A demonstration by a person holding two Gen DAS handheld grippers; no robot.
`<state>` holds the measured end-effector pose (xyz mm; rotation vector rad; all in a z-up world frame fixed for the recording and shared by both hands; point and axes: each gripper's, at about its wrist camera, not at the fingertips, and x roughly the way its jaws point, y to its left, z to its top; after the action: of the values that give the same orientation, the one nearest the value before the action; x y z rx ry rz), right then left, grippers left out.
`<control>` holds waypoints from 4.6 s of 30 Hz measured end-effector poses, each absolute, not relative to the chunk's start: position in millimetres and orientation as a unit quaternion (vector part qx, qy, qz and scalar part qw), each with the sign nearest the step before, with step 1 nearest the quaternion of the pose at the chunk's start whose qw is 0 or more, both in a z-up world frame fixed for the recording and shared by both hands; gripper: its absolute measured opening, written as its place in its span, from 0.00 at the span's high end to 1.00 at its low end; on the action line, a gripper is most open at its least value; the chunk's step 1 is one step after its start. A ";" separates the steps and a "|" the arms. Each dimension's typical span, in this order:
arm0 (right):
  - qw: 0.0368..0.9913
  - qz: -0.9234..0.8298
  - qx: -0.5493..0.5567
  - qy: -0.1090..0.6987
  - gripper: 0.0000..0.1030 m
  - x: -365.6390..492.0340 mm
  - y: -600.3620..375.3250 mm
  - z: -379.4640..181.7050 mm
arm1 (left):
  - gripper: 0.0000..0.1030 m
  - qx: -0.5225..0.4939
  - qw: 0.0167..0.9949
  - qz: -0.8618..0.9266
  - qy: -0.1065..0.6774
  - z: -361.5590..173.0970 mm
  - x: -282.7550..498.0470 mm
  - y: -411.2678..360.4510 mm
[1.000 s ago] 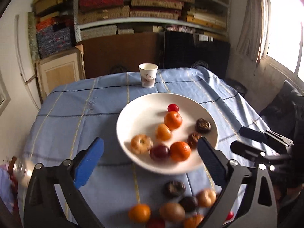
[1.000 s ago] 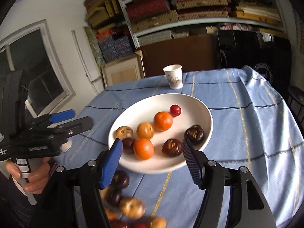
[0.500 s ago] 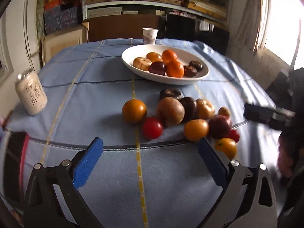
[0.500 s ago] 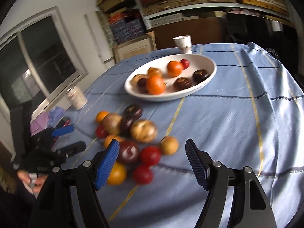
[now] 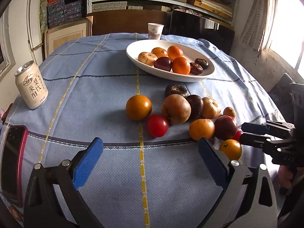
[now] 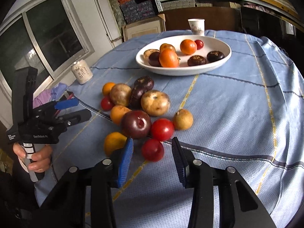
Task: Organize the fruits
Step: 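Grasp a red cherry tomato with the right tool while the left tool grasps a yellow-orange fruit, then carry the tomato and yellow-orange fruit onto the white plate and open both tools, then grasp another red cherry tomato with the right tool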
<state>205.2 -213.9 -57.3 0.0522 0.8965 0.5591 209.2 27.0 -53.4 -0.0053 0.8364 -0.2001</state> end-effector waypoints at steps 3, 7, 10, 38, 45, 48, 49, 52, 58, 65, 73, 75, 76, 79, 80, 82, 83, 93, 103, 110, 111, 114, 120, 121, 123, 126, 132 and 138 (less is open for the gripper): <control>0.862 0.264 0.025 0.433 0.59 208.4 -214.2 -59.0 | 0.05 -0.003 0.908 -0.096 0.407 -54.1 210.3 26.8; 0.860 0.267 0.014 0.434 0.59 207.2 -209.4 -59.6 | 0.05 0.001 0.907 -0.096 0.410 -55.1 211.1 25.9; 0.859 0.268 0.007 0.436 0.63 207.1 -206.0 -60.7 | 0.05 0.001 0.906 -0.095 0.412 -55.6 212.0 25.8; 0.871 0.235 0.102 0.420 0.75 217.0 -244.4 -55.3 | 0.27 0.027 0.855 -0.273 0.441 -56.8 195.3 -56.9; 0.872 0.236 0.105 0.416 0.75 214.1 -246.9 -53.5 | 0.33 0.033 0.849 -0.260 0.460 -63.5 205.4 -65.7; 0.872 0.237 0.105 0.415 0.75 213.0 -247.0 -52.8 | 0.44 0.039 0.841 -0.261 0.472 -68.5 209.5 -70.7; 0.873 0.237 0.104 0.414 0.75 212.7 -247.2 -52.7 | 0.45 0.039 0.840 -0.260 0.475 -69.8 210.0 -70.6; 0.873 0.237 0.104 0.414 0.75 211.9 -247.5 -52.6 | 0.49 0.032 0.838 -0.258 0.479 -71.0 212.1 -69.0; 0.874 0.232 0.095 0.417 0.75 212.6 -245.8 -53.8 | 0.64 0.021 0.834 -0.259 0.487 -73.3 213.8 -66.3; 0.873 0.226 0.097 0.421 0.75 215.3 -247.4 -57.9 | 0.64 -0.004 0.844 -0.267 0.466 -64.3 204.7 -53.3; 0.869 0.246 0.115 0.414 0.75 216.5 -245.4 -52.2 | 0.64 -0.006 0.859 -0.267 0.437 -46.0 189.0 -29.2; 0.868 0.260 0.112 0.409 0.75 219.3 -241.5 -42.1 | 0.64 0.002 0.863 -0.262 0.432 -36.6 192.9 -19.4; 0.870 0.262 0.105 0.404 0.75 220.9 -238.9 -35.4 | 0.64 0.009 0.867 -0.257 0.426 -29.2 196.6 -13.2; 0.891 0.253 0.076 0.368 0.75 234.8 -230.8 -6.6 | 0.64 0.015 0.879 -0.242 0.410 -9.3 216.3 2.2; 0.896 0.250 0.073 0.360 0.75 240.6 -229.9 -0.4 | 0.64 0.012 0.883 -0.235 0.406 -2.9 226.7 6.6; 0.908 0.234 0.066 0.340 0.74 263.2 -224.8 12.6 | 0.64 0.003 0.892 -0.215 0.398 9.6 255.4 13.6; 0.912 0.228 0.064 0.335 0.74 271.5 -223.9 14.4 | 0.64 -0.002 0.895 -0.205 0.396 13.7 268.9 15.9; 0.915 0.187 0.069 0.351 0.74 360.6 -205.9 -10.9 | 0.64 -0.025 0.898 -0.127 0.421 3.1 406.8 10.3; 0.925 0.186 0.068 0.323 0.35 352.4 -209.8 2.8 | 0.14 -0.058 0.913 -0.113 0.389 26.7 394.0 15.2; 0.926 0.205 0.044 0.313 0.35 297.2 -220.0 -2.1 | 0.05 -0.058 0.928 -0.102 0.353 36.4 307.3 30.0; 0.925 0.207 0.043 0.315 0.35 290.2 -222.6 -6.4 | 0.05 -0.056 0.928 -0.103 0.354 30.8 295.5 30.8; 0.916 0.206 0.039 0.342 0.35 268.8 -229.8 -27.2 | 0.05 -0.044 0.926 -0.107 0.359 8.5 262.4 30.8; 0.906 0.213 0.042 0.362 0.35 239.8 -234.4 -41.4 | 0.05 -0.026 0.912 -0.143 0.384 -42.1 203.9 24.3; 0.906 0.216 0.042 0.362 0.35 238.6 -233.9 -41.3 | 0.05 -0.023 0.905 -0.157 0.396 -47.3 198.0 21.4; 0.906 0.219 0.037 0.360 0.35 237.2 -232.4 -40.7 | 0.05 -0.014 0.900 -0.180 0.398 -48.2 191.0 15.2; 0.901 0.226 0.028 0.369 0.35 236.7 -229.5 -42.6 | 0.05 -0.006 0.905 -0.181 0.385 -45.3 187.4 12.7; 0.891 0.251 0.000 0.379 0.41 225.2 -224.4 -44.1 | 0.05 -0.013 0.899 -0.175 0.402 -50.5 193.2 13.3; 0.876 0.273 -0.023 0.396 0.51 216.1 -216.3 -49.9 | 0.05 -0.003 0.899 -0.179 0.401 -50.0 193.7 9.7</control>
<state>216.1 -216.3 -49.9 -0.0475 0.8267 0.5706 193.7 9.7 -50.0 -0.0056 0.8293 -0.3705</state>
